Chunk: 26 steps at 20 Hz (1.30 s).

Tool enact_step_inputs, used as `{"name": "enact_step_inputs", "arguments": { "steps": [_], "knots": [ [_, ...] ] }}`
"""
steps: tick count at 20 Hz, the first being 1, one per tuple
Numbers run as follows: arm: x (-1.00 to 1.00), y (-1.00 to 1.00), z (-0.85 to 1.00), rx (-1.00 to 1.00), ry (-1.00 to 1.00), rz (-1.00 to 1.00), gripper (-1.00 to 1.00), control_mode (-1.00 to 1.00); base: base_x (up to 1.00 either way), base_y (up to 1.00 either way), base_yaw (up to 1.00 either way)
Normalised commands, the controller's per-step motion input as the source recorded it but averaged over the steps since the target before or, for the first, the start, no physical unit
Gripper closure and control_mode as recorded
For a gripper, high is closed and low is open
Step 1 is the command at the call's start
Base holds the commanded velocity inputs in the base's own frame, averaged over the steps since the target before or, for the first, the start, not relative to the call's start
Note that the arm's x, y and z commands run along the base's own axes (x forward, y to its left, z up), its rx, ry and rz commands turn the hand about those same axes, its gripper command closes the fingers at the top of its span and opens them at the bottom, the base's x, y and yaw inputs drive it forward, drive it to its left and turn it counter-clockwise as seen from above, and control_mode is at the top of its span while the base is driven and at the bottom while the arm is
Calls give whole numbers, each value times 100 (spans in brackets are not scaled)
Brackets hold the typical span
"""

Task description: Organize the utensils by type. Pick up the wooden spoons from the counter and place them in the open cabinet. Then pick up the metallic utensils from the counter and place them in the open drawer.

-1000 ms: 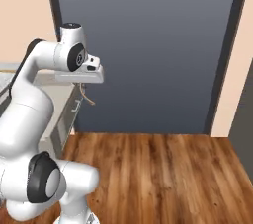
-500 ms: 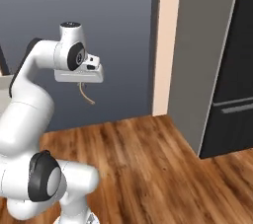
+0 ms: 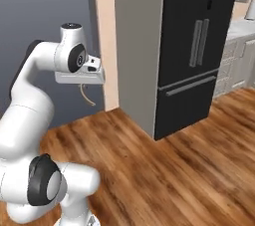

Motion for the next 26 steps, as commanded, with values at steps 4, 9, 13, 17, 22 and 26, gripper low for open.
{"name": "enact_step_inputs", "arguments": {
  "steps": [4,9,13,17,22,26],
  "knots": [
    [0,0,0,0,0,0,100,100,-41,-32,-43],
    [0,0,0,0,0,0,100,100,-42,-54,-46],
    [0,0,0,0,0,0,100,100,-28,-52,-49],
    [0,0,0,0,0,0,100,100,0,-5,-46],
    [0,0,0,0,0,0,100,100,31,0,-33],
    [0,0,0,0,0,0,100,100,73,0,-26]
  ]
}}
